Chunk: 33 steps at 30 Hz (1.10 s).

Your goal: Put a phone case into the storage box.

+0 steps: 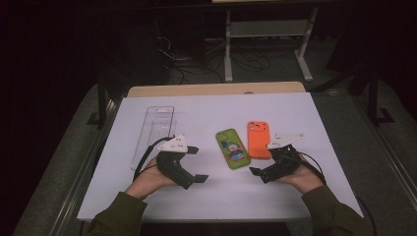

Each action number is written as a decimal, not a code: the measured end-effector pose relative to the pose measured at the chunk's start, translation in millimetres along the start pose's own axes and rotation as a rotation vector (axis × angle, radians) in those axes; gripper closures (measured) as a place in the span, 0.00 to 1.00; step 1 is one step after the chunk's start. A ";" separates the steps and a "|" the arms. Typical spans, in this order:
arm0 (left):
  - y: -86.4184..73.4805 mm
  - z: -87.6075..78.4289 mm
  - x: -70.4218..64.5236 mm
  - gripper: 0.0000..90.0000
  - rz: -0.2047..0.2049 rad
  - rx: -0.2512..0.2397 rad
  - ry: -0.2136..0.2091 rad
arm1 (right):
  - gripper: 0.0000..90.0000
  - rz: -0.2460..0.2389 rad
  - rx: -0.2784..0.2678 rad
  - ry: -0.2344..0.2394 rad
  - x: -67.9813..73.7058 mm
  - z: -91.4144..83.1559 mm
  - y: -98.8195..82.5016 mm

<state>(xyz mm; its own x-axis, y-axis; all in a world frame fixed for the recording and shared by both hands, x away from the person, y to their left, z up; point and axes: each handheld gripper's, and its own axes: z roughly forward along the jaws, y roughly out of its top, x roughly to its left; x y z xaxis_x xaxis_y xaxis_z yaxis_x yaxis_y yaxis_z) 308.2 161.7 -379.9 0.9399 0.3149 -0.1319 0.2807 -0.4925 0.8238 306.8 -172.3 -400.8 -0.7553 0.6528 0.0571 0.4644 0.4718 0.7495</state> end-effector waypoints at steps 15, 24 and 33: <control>-6.3 35.5 -5.1 0.00 0.013 0.017 -0.010 | 0.15 0.063 0.026 -0.040 -19.2 9.2 20.0; -12.4 47.6 -3.8 0.00 0.021 0.019 -0.008 | 0.47 0.108 0.084 -0.054 -29.5 23.9 36.5; -12.5 47.0 -2.5 0.00 0.021 0.012 -0.012 | 0.79 0.107 0.169 -0.061 -33.2 50.8 48.1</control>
<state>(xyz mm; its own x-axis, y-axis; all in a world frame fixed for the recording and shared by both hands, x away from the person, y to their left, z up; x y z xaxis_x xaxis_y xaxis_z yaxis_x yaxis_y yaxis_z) 311.4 128.9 -415.8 0.9478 0.2950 -0.1212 0.2632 -0.5087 0.8198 377.8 -141.2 -400.1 -0.6707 0.7366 0.0866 0.6152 0.4873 0.6198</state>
